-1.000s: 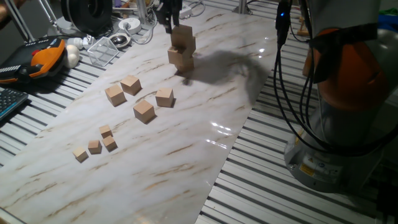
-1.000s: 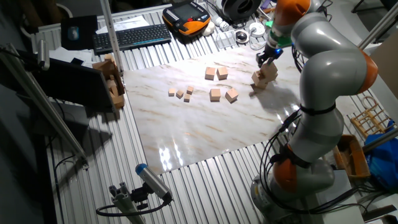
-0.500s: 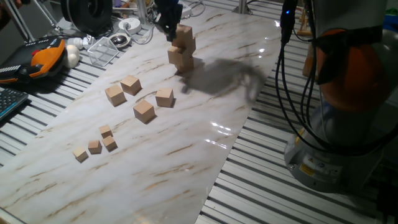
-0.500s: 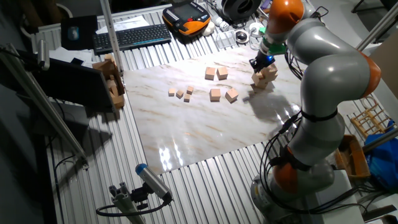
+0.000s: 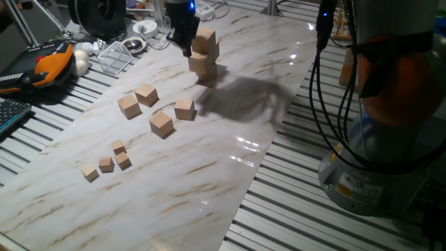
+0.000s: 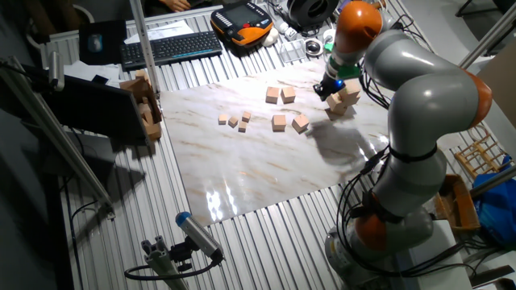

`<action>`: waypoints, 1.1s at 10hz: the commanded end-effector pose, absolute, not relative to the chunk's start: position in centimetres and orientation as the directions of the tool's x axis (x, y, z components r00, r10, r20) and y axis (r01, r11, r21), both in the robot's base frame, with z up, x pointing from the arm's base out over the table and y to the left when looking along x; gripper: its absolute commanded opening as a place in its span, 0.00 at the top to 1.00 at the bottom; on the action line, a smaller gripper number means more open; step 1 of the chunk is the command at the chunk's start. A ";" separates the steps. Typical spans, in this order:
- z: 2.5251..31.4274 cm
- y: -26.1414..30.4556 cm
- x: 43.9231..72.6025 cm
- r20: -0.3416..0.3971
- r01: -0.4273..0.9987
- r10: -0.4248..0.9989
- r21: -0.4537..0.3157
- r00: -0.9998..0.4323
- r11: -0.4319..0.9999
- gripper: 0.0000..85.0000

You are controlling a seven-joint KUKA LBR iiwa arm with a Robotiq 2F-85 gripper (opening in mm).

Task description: Stack the blocks into a cross shape

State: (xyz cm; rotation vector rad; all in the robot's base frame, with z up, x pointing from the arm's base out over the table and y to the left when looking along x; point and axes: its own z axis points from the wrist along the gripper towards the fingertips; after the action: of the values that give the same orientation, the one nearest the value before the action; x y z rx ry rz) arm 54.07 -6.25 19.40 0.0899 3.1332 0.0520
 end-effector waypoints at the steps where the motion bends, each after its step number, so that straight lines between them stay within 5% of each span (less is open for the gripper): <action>1: 19.2 -5.8 53.6 -0.010 0.056 0.057 0.038 -0.998 0.998 1.00; 11: 19.3 -5.2 51.6 -0.016 0.000 -0.001 -0.049 -1.000 0.999 1.00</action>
State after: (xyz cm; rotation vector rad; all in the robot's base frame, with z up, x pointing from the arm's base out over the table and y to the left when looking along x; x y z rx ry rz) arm 51.62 -5.19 19.35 -0.0015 3.1247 -0.0778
